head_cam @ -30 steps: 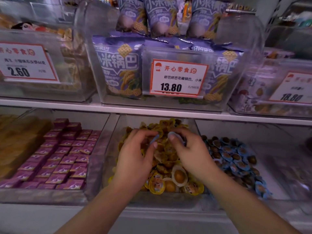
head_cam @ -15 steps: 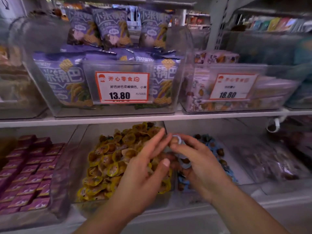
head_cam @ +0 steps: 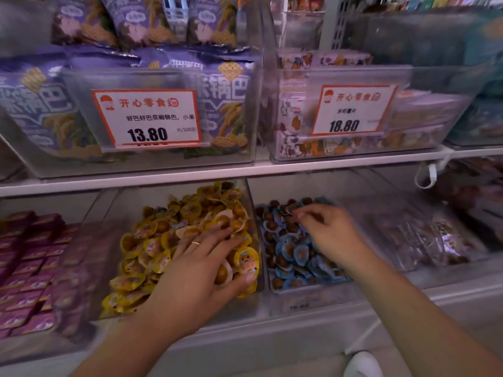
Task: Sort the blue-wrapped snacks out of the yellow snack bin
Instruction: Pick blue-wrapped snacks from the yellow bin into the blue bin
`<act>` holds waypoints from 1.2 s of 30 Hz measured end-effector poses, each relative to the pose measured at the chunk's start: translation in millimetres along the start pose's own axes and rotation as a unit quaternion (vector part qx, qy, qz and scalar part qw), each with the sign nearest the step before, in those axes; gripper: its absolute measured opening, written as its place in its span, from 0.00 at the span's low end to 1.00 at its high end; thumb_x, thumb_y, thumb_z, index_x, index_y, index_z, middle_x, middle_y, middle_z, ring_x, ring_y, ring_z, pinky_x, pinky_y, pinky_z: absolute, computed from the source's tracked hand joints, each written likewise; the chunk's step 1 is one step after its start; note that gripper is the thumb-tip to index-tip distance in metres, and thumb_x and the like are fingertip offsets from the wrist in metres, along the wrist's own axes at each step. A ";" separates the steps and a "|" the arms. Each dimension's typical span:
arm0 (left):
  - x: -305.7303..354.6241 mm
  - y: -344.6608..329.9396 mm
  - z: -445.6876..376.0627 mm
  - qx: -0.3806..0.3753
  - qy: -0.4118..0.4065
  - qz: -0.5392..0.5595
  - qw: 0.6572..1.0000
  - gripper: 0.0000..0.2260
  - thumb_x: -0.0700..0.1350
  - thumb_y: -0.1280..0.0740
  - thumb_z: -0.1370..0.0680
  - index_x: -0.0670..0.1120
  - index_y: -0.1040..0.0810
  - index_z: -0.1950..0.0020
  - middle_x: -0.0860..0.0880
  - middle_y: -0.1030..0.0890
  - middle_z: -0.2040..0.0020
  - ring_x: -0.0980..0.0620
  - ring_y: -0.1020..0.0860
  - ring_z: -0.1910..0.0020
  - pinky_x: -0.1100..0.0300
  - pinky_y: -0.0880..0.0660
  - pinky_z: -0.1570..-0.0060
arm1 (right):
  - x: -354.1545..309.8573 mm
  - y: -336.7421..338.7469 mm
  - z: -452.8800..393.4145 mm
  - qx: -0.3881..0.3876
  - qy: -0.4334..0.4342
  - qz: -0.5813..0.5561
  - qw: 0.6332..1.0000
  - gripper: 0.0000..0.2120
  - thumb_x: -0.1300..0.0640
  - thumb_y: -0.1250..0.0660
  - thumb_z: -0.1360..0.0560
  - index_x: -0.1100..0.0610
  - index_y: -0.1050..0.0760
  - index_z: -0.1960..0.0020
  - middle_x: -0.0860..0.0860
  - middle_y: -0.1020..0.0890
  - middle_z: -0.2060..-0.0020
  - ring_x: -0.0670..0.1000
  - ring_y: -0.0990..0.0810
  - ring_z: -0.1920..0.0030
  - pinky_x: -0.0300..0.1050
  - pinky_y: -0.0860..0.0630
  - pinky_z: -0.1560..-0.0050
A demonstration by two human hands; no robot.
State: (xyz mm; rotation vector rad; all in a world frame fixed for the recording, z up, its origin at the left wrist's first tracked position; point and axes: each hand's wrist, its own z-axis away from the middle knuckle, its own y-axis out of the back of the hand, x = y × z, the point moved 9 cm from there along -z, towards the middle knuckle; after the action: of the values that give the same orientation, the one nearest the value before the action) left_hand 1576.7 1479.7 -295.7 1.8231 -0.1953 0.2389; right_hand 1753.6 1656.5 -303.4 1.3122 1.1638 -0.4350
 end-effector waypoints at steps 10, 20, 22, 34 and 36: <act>-16.6 -8.7 -26.4 -0.052 -0.010 -0.122 0.991 0.26 0.69 0.47 0.27 0.60 0.29 0.34 0.55 0.36 0.25 0.49 0.30 0.30 0.39 0.39 0.29 | -61.1 -69.9 35.7 -0.029 0.100 -0.012 0.994 0.15 0.50 0.36 0.20 0.45 0.26 0.34 0.44 0.22 0.42 0.41 0.22 0.43 0.44 0.23 0.41; -128.7 32.6 -26.7 0.004 0.164 -0.073 0.984 0.26 0.64 0.44 0.23 0.51 0.24 0.33 0.45 0.23 0.35 0.42 0.24 0.38 0.47 0.29 0.37 | -55.4 -73.0 33.9 -0.030 0.102 -0.033 0.994 0.16 0.51 0.36 0.20 0.42 0.28 0.33 0.44 0.25 0.40 0.39 0.24 0.40 0.49 0.24 0.38; -105.5 39.0 -25.7 0.025 0.130 -0.056 0.990 0.30 0.66 0.47 0.25 0.52 0.26 0.31 0.47 0.24 0.32 0.44 0.25 0.34 0.46 0.31 0.33 | -54.5 -73.2 32.8 -0.031 0.101 -0.035 0.994 0.16 0.51 0.36 0.20 0.42 0.28 0.33 0.44 0.25 0.39 0.39 0.24 0.40 0.46 0.24 0.37; -27.6 -29.8 -51.9 -0.104 -0.059 -0.116 0.986 0.18 0.65 0.40 0.24 0.64 0.25 0.36 0.58 0.37 0.25 0.54 0.54 0.20 0.38 0.58 0.24 | -54.4 -71.0 34.8 -0.024 0.086 -0.055 0.994 0.15 0.50 0.44 0.16 0.43 0.26 0.33 0.43 0.25 0.38 0.31 0.28 0.41 0.22 0.35 0.43; -41.1 -22.2 -59.2 -0.083 -0.041 -0.125 0.988 0.14 0.61 0.37 0.24 0.64 0.23 0.39 0.58 0.33 0.27 0.52 0.48 0.20 0.37 0.56 0.24 | -53.3 -71.1 35.9 -0.032 0.083 -0.055 0.994 0.15 0.49 0.44 0.16 0.42 0.27 0.32 0.42 0.26 0.38 0.30 0.30 0.40 0.20 0.37 0.43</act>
State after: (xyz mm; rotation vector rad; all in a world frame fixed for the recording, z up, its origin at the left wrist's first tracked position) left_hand 1539.1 1543.0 -312.1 1.6734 -0.0410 -0.0292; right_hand 1688.5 1586.3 -301.0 1.2509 1.3834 -0.3697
